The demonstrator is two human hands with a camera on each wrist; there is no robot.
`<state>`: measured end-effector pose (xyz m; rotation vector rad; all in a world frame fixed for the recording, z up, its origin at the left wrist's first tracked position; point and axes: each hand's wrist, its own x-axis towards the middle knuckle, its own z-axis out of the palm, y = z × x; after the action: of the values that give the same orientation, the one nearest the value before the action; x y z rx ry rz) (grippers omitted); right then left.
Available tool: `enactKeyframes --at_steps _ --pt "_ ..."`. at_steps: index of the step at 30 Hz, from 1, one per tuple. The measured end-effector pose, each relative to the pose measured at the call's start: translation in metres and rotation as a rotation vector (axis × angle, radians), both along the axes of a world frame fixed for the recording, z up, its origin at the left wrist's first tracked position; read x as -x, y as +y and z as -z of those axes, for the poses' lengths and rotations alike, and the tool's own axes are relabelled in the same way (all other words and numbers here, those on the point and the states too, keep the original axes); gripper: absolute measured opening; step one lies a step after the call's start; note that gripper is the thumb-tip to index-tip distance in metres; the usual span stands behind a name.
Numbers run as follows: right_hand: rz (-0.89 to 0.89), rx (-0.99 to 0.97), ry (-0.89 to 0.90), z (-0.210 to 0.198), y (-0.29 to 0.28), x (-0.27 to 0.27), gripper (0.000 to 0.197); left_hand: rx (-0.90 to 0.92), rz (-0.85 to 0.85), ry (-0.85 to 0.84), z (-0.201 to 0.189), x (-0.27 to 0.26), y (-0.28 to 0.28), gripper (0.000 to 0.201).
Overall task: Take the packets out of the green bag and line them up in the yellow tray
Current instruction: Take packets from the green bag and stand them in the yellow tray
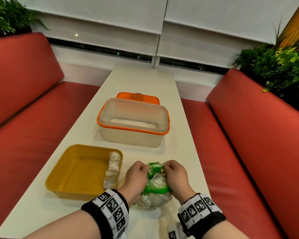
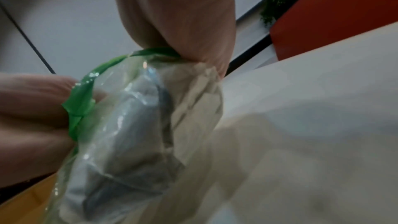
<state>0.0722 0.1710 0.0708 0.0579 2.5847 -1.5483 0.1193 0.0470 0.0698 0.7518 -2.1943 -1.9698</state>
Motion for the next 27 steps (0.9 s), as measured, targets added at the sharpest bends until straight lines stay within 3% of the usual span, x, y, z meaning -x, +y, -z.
enactKeyframes --at_steps 2,6,9,11,16,23,27 --pt "-0.007 -0.002 0.042 0.000 0.001 -0.005 0.020 0.114 0.096 0.027 -0.002 -0.003 -0.001 0.011" --pt "-0.260 -0.239 0.229 0.003 0.008 -0.015 0.025 0.413 0.368 0.064 0.000 -0.014 -0.006 0.035" --pt "-0.434 -0.437 0.164 0.004 0.014 -0.021 0.024 0.592 0.389 0.009 0.002 -0.020 -0.008 0.030" --pt "-0.478 -0.514 0.094 -0.003 0.017 -0.025 0.030 0.620 0.388 -0.029 0.003 -0.022 -0.008 0.028" --pt "-0.507 -0.415 -0.102 -0.028 0.019 -0.035 0.052 0.543 0.476 -0.146 0.002 -0.033 -0.002 0.068" --pt "-0.471 -0.182 -0.152 -0.020 0.013 -0.029 0.084 0.437 0.441 -0.042 -0.005 -0.032 -0.006 0.089" --pt "-0.523 -0.105 -0.172 -0.003 0.021 -0.021 0.080 0.422 0.427 -0.071 0.000 -0.036 -0.009 0.091"
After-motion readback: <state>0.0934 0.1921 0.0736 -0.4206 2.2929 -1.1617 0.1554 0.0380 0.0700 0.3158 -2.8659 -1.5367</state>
